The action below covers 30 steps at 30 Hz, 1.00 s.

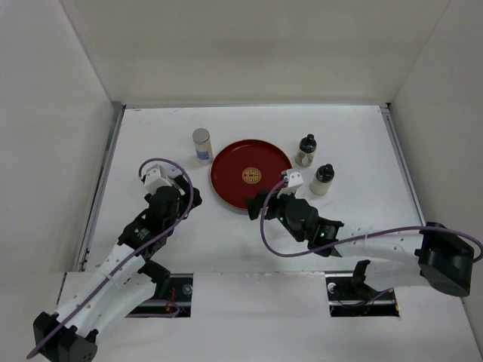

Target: Organize the condiment bottles

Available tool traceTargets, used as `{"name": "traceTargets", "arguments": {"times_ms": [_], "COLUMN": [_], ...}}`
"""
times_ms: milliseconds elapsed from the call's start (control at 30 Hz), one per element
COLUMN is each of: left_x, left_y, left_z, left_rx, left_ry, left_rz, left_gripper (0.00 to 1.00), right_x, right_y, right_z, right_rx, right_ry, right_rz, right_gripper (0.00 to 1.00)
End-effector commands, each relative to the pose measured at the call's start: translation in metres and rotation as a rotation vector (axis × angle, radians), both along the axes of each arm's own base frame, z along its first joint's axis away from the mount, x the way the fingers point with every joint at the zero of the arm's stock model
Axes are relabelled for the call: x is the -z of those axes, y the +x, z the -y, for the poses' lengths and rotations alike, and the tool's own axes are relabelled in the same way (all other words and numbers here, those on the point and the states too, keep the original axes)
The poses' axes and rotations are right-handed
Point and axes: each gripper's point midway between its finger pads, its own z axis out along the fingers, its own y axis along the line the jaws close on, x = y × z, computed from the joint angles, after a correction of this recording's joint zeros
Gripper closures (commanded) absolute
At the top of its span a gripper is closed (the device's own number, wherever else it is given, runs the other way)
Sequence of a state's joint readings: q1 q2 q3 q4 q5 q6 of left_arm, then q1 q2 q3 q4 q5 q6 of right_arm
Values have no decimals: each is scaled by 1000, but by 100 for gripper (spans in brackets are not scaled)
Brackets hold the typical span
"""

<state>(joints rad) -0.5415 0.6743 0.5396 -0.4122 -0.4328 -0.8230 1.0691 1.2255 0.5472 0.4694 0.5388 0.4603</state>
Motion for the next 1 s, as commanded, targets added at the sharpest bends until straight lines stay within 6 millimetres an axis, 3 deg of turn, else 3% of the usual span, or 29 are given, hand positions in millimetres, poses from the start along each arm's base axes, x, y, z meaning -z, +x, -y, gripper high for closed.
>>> {"name": "traceTargets", "arguments": {"times_ms": [0, 133, 167, 300, 400, 500, 800, 967], "left_x": [-35, -42, -43, -44, -43, -38, -22, -14], "left_y": [7, 11, 12, 16, 23, 33, 83, 111], "left_z": [-15, -46, -57, -89, -97, -94, -64, -65], "left_rx": [-43, -142, -186, -330, -362, -343, -218, -214], "left_ry": [-13, 63, 88, 161, 192, 234, 284, 356], "left_rz": [94, 99, 93, 97, 92, 67, 45, 34], "left_gripper": [28, 27, 25, 15, 10, 7, 6, 6], "right_x": [-42, -26, -19, -24, -27, -32, -32, -28], "right_y": [-5, -12, -17, -26, -28, -29, -26, -25], "right_z": [-25, -28, -29, -32, -30, -24, -18, -20], "right_rx": [-45, -68, -84, -132, -136, -124, -115, -117], "right_ry": [103, 106, 112, 123, 125, 142, 147, 129], "right_rz": [57, 40, 36, 76, 88, 98, 101, 100], "right_gripper": [0, 0, 9, 65, 75, 70, 33, 21]}}
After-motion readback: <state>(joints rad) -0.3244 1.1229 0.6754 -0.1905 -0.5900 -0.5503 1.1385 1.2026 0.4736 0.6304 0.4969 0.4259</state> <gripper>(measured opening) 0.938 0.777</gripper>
